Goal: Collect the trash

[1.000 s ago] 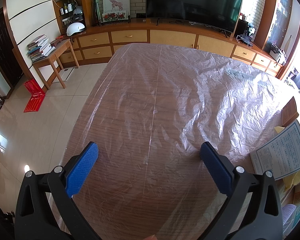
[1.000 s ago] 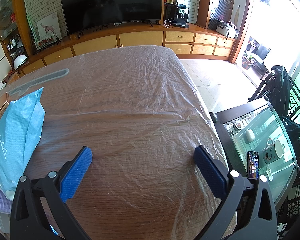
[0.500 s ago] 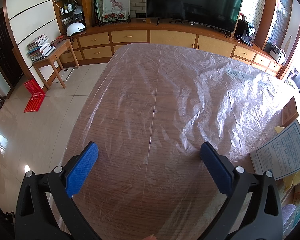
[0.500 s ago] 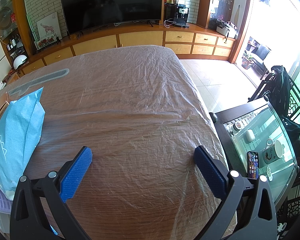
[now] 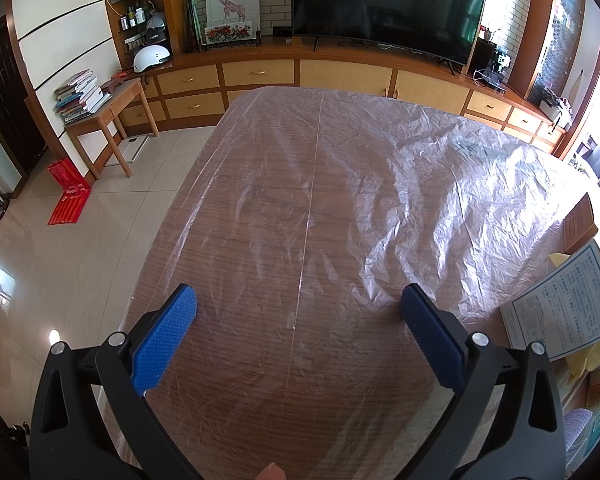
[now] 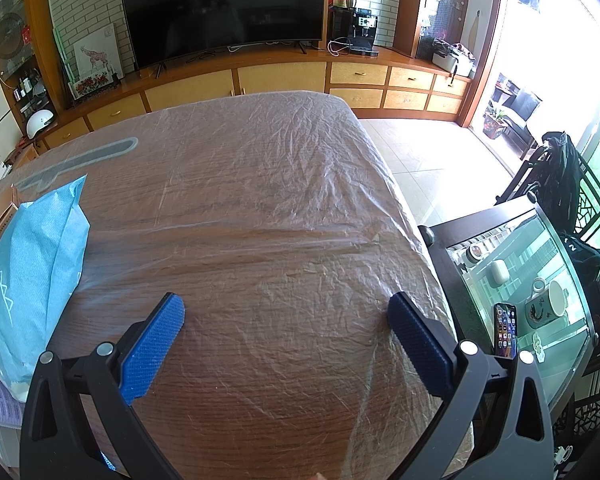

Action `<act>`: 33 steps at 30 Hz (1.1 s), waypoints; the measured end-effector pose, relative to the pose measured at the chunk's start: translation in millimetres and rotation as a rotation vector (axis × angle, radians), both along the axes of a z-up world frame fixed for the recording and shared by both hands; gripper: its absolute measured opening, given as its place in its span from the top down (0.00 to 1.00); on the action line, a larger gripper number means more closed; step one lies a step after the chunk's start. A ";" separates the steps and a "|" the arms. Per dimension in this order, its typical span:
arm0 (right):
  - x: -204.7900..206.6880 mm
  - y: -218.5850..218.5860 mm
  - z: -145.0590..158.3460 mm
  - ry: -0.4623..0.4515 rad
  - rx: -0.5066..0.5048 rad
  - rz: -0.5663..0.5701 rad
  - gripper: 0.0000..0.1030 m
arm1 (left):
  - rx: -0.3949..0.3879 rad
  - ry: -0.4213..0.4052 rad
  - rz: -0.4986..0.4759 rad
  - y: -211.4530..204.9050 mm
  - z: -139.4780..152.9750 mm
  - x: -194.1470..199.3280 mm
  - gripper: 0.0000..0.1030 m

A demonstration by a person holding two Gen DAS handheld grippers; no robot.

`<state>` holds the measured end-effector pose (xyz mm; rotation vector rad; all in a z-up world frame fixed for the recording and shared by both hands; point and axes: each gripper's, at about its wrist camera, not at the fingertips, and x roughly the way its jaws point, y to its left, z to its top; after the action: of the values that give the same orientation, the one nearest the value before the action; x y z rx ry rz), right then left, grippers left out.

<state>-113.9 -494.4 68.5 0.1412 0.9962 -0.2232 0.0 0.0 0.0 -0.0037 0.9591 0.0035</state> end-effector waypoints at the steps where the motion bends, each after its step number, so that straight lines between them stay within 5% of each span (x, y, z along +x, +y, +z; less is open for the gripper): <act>1: 0.2 0.0 0.0 0.000 0.000 0.000 0.03 | 0.000 0.000 0.000 0.0 0.0 0.0 0.01; 12: 3.0 -1.3 0.6 0.041 0.012 0.001 0.04 | 0.000 0.017 -0.009 0.4 0.6 1.1 0.01; 16: 0.1 -16.8 24.5 0.028 0.131 -0.112 0.04 | -0.078 -0.038 0.010 7.9 26.8 -7.4 0.01; 24: -13.1 20.2 85.1 -0.045 0.199 -0.074 0.04 | -0.135 -0.133 -0.252 -48.7 85.7 -81.8 0.01; 33: -2.8 97.4 89.3 0.002 0.220 0.059 0.04 | -0.196 -0.059 -0.518 -137.4 76.3 -172.6 0.01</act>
<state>-116.7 -397.0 157.8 0.3119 1.0242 -0.0591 -172.6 -137.4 76.3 0.0640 0.8762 -0.5650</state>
